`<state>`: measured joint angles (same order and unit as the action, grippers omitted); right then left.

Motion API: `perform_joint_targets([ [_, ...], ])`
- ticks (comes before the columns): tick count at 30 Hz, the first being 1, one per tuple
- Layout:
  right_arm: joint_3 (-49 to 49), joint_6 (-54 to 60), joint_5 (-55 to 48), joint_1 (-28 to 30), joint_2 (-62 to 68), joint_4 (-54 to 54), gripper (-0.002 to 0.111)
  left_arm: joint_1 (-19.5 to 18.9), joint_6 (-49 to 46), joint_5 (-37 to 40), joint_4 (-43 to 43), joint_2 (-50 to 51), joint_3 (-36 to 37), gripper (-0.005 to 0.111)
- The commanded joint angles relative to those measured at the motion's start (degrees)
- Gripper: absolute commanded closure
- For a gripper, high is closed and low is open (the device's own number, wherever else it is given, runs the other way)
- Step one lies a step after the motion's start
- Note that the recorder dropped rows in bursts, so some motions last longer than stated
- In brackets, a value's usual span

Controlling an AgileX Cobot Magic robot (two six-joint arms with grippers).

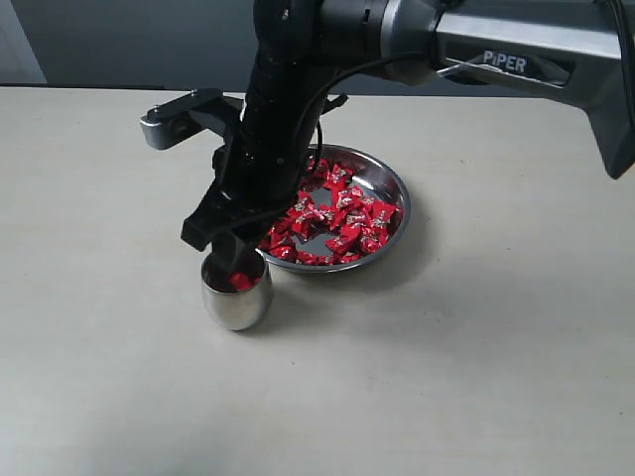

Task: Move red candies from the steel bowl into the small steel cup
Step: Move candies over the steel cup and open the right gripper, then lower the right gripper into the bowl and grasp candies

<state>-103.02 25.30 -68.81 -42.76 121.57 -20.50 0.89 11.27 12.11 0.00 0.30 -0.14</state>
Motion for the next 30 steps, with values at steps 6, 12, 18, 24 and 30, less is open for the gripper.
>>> perform_joint_targets([
  [6, -0.1, -12.3, 6.0, 1.7, -0.7, 18.2, 0.065, 0.4, 0.2, -0.3, 0.0, -0.3, 0.1, 0.106],
  [12, -0.1, -18.0, 15.3, 5.5, 0.5, 18.9, 0.069, 0.4, 0.2, -0.3, 0.0, -0.3, 0.1, 0.106],
  [18, -0.1, -18.0, 15.1, 7.3, 4.2, 18.3, 0.078, 0.4, 0.2, -0.3, 0.0, -0.3, 0.1, 0.106],
  [24, -0.1, -18.0, 15.8, 7.4, 7.7, 17.9, 0.066, 0.4, 0.2, -0.3, 0.0, -0.3, 0.1, 0.106],
  [30, -0.1, -18.0, 19.0, 7.4, 10.3, 18.0, 0.066, 0.4, 0.2, -0.3, 0.0, -0.3, 0.1, 0.106],
])
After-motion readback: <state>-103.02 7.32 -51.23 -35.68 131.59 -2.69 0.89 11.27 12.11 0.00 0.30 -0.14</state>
